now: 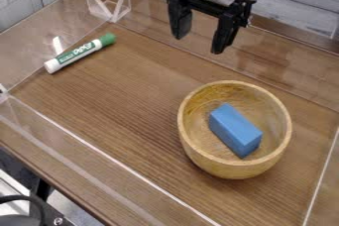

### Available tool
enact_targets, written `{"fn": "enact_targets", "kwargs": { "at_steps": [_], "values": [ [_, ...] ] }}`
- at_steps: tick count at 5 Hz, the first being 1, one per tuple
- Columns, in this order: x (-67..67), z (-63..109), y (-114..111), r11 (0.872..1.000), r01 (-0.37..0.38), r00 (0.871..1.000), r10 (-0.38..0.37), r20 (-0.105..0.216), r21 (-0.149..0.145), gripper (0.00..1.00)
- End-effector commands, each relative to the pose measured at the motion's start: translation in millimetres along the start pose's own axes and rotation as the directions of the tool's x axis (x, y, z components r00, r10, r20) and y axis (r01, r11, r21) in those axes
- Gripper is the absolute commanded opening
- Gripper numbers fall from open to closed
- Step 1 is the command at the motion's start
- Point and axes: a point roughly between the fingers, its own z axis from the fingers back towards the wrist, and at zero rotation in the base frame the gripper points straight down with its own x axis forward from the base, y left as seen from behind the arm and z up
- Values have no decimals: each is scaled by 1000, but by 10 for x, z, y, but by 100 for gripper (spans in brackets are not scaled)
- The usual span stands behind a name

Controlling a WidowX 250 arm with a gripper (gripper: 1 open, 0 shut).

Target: Remove the blue block from inside the brown bowl and put it on the table

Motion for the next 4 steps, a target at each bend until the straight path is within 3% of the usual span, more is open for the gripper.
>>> {"fn": "enact_targets", "kwargs": {
  "at_steps": [1,2,3,4],
  "values": [
    [-47,-59,-95,997,-80,997,80,-10,-10,100],
    [-140,-74,-273,976,-216,976,217,4,-28,100],
    [-206,-48,-464,925,-376,925,378,32,-53,100],
    [-224,-62,-632,855,-512,855,516,46,-82,100]
  ]
}}
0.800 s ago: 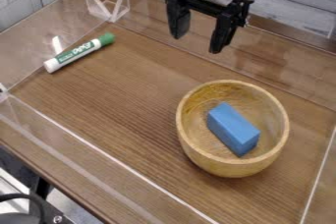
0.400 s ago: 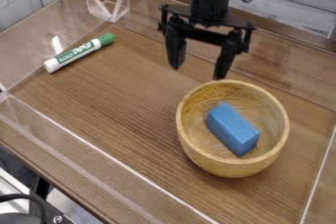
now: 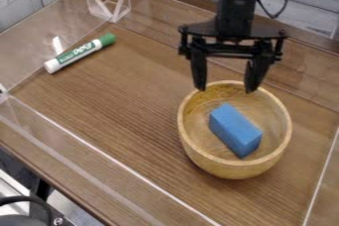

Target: Remove the blue block from inside the brown bowl and put it on the table

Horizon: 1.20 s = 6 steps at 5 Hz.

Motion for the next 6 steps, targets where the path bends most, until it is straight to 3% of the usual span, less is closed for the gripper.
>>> {"fn": "enact_targets", "kwargs": {
  "at_steps": [1,4,6],
  "values": [
    [-62,108,-101,993,-89,994,93,59,-76,100],
    [-115,-194,-173,983,-153,985,160,58,-105,100],
    [-103,-363,-201,967,-213,973,222,55,-139,100]
  ]
}}
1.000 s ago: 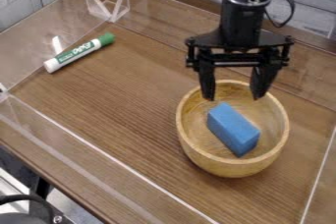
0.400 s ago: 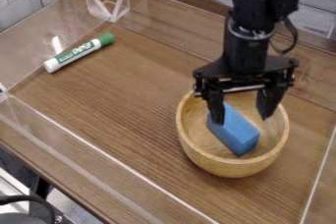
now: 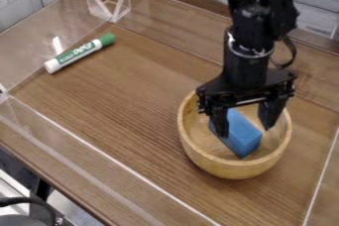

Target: Remove the blue block from inside the brown bowl and put it on the table

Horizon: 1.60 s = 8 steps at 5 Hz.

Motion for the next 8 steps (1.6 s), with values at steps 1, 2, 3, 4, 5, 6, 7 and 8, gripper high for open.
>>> {"fn": "enact_targets", "kwargs": {
  "at_steps": [1,2,3,4,5,6,7,8],
  "values": [
    [23,32,-59,999,-14,1000,14,13,-42,100],
    [40,65,-61,999,-7,1000,8,20,-48,100],
    [57,104,-65,999,3,1000,-2,28,-51,100],
    [69,131,-70,998,8,999,-6,33,-55,100],
    [81,154,-74,998,12,999,-9,37,-60,100],
    [91,171,-78,998,13,999,-10,40,-66,100],
    [99,185,-82,997,12,999,-9,42,-72,100],
    [106,177,-83,997,3,999,0,43,-78,100]
  ]
}}
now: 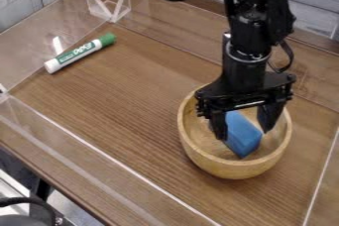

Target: Remove the blue block from inside the brown bowl and put it on the table

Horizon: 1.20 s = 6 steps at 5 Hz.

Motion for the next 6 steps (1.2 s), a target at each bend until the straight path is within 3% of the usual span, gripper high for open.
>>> {"fn": "enact_targets", "kwargs": {
  "at_steps": [1,5,6],
  "values": [
    [75,188,-109,997,-6,999,9,42,-75,100],
    [85,-11,-86,997,-24,999,27,40,-78,100],
    [91,-56,-82,996,-25,999,28,39,-80,0]
  ]
}}
